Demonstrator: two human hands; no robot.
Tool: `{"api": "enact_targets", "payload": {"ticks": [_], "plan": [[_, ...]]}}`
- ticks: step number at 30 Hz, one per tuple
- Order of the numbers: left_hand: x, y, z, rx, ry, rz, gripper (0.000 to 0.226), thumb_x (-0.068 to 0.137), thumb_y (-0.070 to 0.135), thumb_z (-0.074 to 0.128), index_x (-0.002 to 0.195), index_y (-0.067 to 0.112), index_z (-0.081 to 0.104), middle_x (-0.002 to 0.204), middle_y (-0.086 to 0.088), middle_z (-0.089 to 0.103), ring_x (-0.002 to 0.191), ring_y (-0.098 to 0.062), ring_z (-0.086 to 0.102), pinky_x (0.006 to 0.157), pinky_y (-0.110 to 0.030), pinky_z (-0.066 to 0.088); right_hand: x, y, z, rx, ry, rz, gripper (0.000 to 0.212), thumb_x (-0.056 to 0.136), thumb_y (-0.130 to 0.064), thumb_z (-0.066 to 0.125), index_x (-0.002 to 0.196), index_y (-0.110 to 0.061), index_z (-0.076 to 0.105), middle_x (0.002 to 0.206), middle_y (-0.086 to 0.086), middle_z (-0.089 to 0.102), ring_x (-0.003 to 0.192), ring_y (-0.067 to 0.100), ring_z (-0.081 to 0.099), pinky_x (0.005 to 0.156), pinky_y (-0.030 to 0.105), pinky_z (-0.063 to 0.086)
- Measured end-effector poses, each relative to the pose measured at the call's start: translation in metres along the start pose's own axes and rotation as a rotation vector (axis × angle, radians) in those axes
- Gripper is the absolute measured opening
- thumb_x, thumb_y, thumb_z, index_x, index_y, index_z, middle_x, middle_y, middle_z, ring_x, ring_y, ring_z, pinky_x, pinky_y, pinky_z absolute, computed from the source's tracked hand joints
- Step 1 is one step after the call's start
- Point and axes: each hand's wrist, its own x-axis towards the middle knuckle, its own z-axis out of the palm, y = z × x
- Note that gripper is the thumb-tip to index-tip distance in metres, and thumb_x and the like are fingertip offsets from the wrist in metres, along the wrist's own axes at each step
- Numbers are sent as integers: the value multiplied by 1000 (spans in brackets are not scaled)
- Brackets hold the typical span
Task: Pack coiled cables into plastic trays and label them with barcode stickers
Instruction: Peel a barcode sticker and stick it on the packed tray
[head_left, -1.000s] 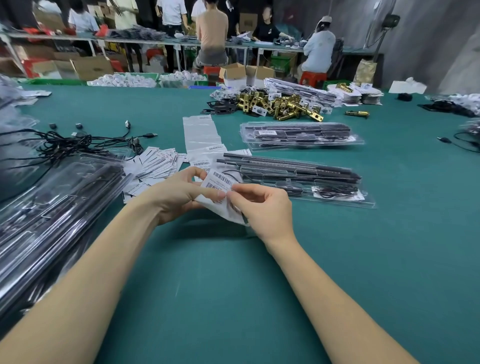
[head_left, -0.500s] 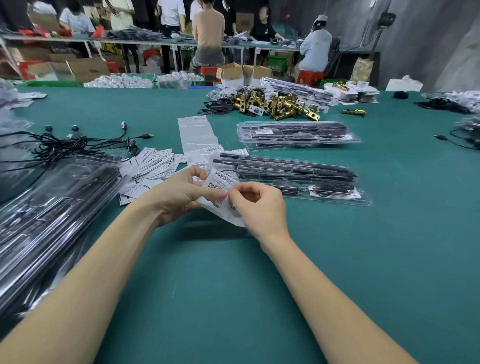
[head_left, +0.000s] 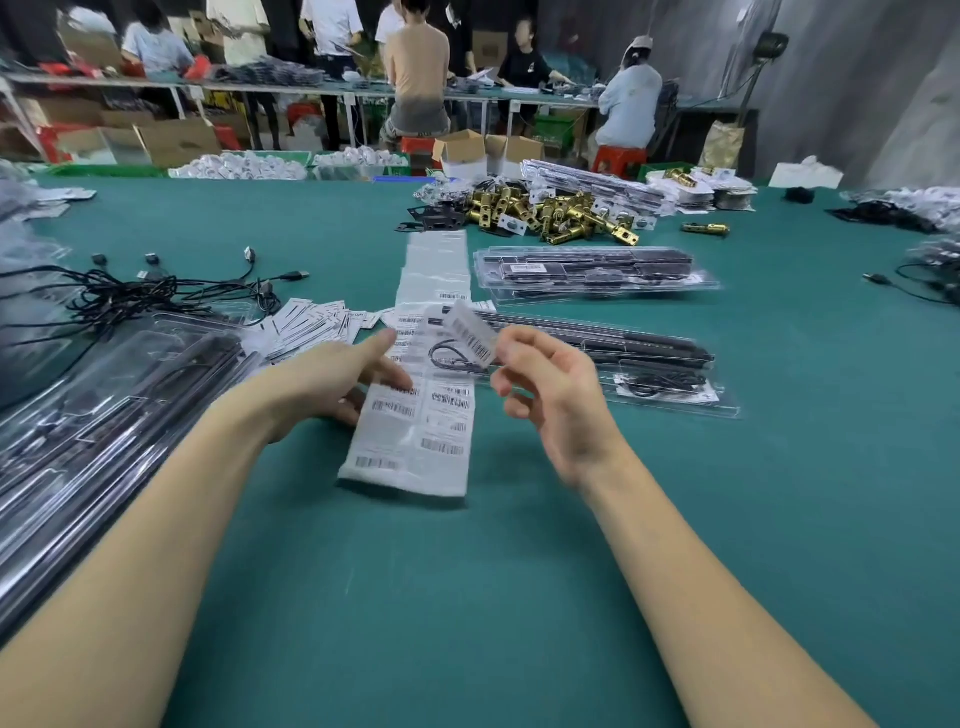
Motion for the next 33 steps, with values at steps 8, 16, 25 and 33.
{"api": "enact_targets", "payload": {"ticks": [8, 16, 25, 33], "plan": [[-10, 24, 3, 692, 320, 158, 24, 85, 59, 65, 84, 38, 75, 122, 1, 51, 110, -20, 58, 94, -34, 46, 6, 4, -12, 86, 281, 206, 11, 92, -20, 70, 85, -27, 65, 77, -10, 66, 52, 6, 47, 41, 15, 29], [-19, 42, 43, -23, 63, 321, 23, 82, 41, 78, 93, 25, 67, 93, 8, 75, 83, -6, 68, 77, -28, 51, 4, 11, 0, 257, 168, 319, 12, 92, -22, 69, 84, -29, 63, 79, -9, 65, 51, 5, 47, 40, 15, 29], [-8, 33, 58, -261, 123, 335, 8, 91, 11, 68, 92, 12, 60, 82, -3, 69, 68, -12, 64, 65, -22, 53, 9, 12, -7, -214, 189, 228, 34, 86, -37, 76, 110, -21, 59, 100, -4, 69, 59, 7, 60, 55, 22, 45], [-6, 28, 63, -26, 14, 304, 12, 89, 6, 61, 83, 16, 61, 70, 2, 54, 60, -10, 53, 55, -17, 47, 11, 8, -31, -623, 42, -168, 6, 87, -23, 77, 89, -27, 73, 89, -10, 72, 56, 4, 50, 57, 17, 42]]}}
